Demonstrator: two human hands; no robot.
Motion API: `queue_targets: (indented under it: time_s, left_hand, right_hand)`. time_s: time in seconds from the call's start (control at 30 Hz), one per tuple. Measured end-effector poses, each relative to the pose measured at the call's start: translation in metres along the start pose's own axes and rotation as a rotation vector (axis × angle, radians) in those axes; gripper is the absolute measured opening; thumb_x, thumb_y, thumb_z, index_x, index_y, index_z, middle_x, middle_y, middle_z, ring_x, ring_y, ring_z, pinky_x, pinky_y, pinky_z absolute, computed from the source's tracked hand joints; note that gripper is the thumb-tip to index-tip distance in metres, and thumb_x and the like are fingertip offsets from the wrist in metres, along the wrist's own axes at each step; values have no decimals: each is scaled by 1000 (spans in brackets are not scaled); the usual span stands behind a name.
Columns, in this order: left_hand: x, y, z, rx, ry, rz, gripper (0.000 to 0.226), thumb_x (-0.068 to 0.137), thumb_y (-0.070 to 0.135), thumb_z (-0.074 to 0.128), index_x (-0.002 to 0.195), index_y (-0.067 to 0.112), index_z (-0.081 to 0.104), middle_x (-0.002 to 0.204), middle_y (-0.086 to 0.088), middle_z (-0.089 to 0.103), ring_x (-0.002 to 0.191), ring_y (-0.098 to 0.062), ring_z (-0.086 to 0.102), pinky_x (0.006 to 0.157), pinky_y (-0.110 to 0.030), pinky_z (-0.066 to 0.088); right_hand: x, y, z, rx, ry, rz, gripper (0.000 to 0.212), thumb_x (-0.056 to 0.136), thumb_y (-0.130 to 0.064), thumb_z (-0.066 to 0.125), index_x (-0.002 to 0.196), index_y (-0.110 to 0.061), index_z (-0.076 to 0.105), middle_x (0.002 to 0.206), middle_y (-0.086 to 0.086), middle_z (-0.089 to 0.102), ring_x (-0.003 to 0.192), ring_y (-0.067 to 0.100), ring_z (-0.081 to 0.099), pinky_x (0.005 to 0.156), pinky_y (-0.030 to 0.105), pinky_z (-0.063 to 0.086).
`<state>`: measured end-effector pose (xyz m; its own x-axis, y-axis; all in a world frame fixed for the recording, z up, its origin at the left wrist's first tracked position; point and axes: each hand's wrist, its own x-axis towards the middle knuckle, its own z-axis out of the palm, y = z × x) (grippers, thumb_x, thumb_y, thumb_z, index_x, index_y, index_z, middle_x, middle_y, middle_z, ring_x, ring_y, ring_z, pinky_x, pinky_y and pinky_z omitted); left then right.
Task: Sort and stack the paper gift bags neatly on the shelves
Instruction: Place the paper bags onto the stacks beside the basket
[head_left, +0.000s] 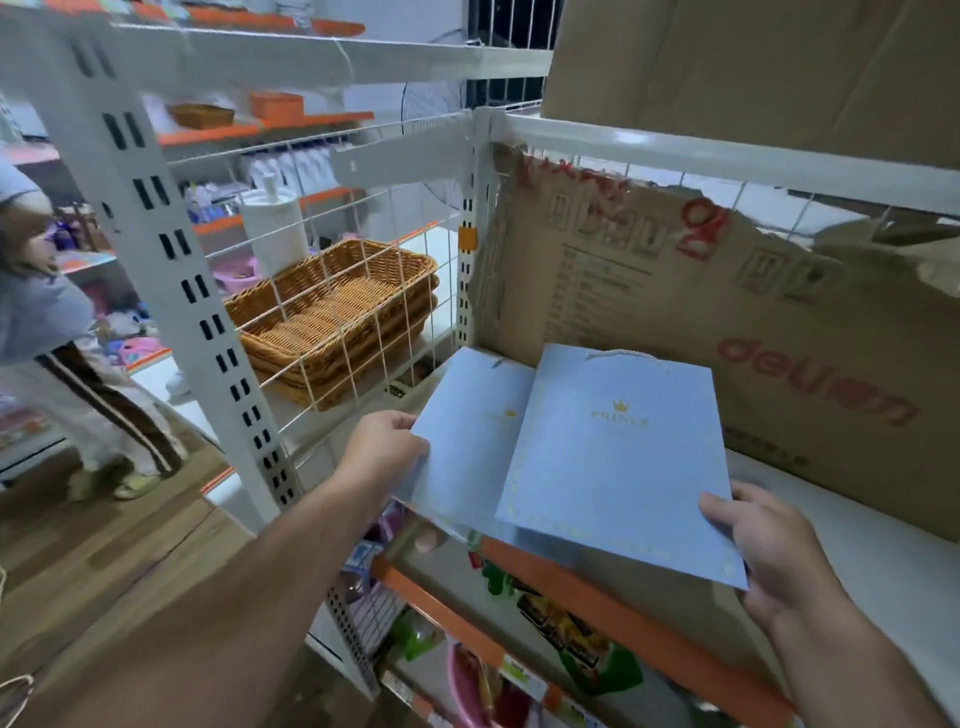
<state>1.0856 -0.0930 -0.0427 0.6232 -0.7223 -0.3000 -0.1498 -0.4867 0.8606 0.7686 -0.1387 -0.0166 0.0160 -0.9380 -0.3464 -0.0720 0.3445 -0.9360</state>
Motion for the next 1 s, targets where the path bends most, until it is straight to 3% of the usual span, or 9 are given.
queue_targets:
  time_s: [0.17,0.27,0.33,0.43,0.53,0.63,0.8,0.93,1.0]
  left_hand:
    - [35,3,18,60,-38,28,27,83,1,61,100,19,74,84,0,71,74,-17,66,64,-28,53]
    - [51,2,30,231,-70,99,44,86,12,65,131,12,63,110,-6,70,86,-21,67,74,-33,55]
    - [60,-4,35,478,-116,204,71,87,28,69,151,17,41,135,-11,58,112,-26,63,91,-39,53]
    - [66,-10,35,782,-255,351,95,80,58,73,157,42,19,165,-3,16,150,-27,17,116,-48,31]
    - [67,-14,31,994,-351,462,86,81,67,66,154,47,26,163,2,19,147,-25,19,112,-43,30]
    - [65,-13,25,1028,-377,531,77,82,66,66,149,44,37,154,3,33,141,-23,28,105,-39,35]
    - [69,-16,17,1054,-397,587,80,79,68,68,149,44,38,158,3,30,143,-22,25,109,-39,33]
    - [70,-17,15,991,-399,604,70,80,62,71,142,37,51,143,3,43,132,-23,34,104,-36,36]
    - [75,-20,16,897,-367,601,48,85,53,69,127,31,64,130,4,54,124,-22,45,98,-33,42]
  right_hand:
    - [23,6,5,6,35,41,13,98,0,53,93,-5,64,95,15,72,87,38,70,82,56,55]
    - [28,7,2,6,81,60,13,98,0,53,94,-6,64,95,16,73,87,39,71,83,59,56]
    - [29,6,2,13,110,78,12,97,1,53,95,-5,63,96,18,73,88,40,71,82,59,56]
    - [27,9,4,19,138,78,12,97,1,53,96,-4,64,95,18,74,86,39,71,82,59,56]
    - [20,13,11,28,197,77,15,96,4,52,93,-3,65,87,16,74,79,36,71,76,52,57]
    - [14,15,21,42,220,75,17,96,4,53,89,-5,65,86,16,74,80,35,71,76,51,57]
    - [7,19,42,63,260,65,20,95,7,53,84,-5,64,69,7,74,70,30,70,63,39,55]
    - [9,21,61,74,281,66,15,94,7,53,88,-1,64,82,15,72,76,33,69,74,46,57]
    - [15,22,68,90,282,63,17,94,8,53,85,-1,63,85,16,70,78,34,68,79,50,55]
